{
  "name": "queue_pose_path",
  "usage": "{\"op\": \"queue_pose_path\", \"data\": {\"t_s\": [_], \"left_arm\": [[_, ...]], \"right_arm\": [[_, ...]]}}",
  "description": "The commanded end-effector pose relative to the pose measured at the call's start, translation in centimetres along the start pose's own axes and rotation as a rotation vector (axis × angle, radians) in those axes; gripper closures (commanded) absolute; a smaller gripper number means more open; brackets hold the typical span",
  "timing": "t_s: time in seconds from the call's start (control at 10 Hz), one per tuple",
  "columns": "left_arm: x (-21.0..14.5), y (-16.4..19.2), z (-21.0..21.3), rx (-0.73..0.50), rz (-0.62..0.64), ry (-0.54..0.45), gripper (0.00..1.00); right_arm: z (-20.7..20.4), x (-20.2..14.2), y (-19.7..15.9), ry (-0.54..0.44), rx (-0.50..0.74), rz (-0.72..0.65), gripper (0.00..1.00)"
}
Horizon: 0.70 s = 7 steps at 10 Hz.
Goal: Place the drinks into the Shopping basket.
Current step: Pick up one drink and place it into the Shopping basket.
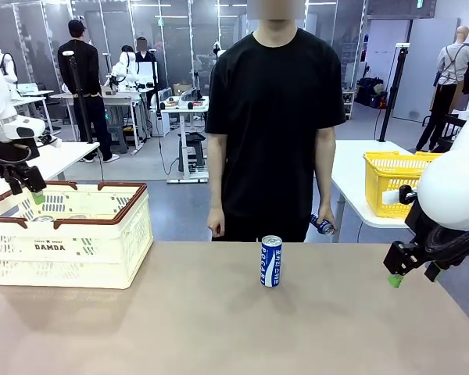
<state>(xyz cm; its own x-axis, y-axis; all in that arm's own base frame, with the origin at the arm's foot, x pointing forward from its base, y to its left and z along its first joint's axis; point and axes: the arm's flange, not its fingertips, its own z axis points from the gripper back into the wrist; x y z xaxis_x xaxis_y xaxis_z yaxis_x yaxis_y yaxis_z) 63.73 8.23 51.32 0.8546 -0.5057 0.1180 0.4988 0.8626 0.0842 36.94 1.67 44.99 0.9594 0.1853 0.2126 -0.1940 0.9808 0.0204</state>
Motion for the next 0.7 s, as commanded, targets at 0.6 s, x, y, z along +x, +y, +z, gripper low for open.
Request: {"op": "queue_pose_path", "data": {"t_s": [0.6], "left_arm": [[0.29,0.15,-0.06,0.004,0.020,0.005,0.00]], "right_arm": [[0.07,-0.07,-0.11,-0.002,0.000,0.000,0.16]]}}
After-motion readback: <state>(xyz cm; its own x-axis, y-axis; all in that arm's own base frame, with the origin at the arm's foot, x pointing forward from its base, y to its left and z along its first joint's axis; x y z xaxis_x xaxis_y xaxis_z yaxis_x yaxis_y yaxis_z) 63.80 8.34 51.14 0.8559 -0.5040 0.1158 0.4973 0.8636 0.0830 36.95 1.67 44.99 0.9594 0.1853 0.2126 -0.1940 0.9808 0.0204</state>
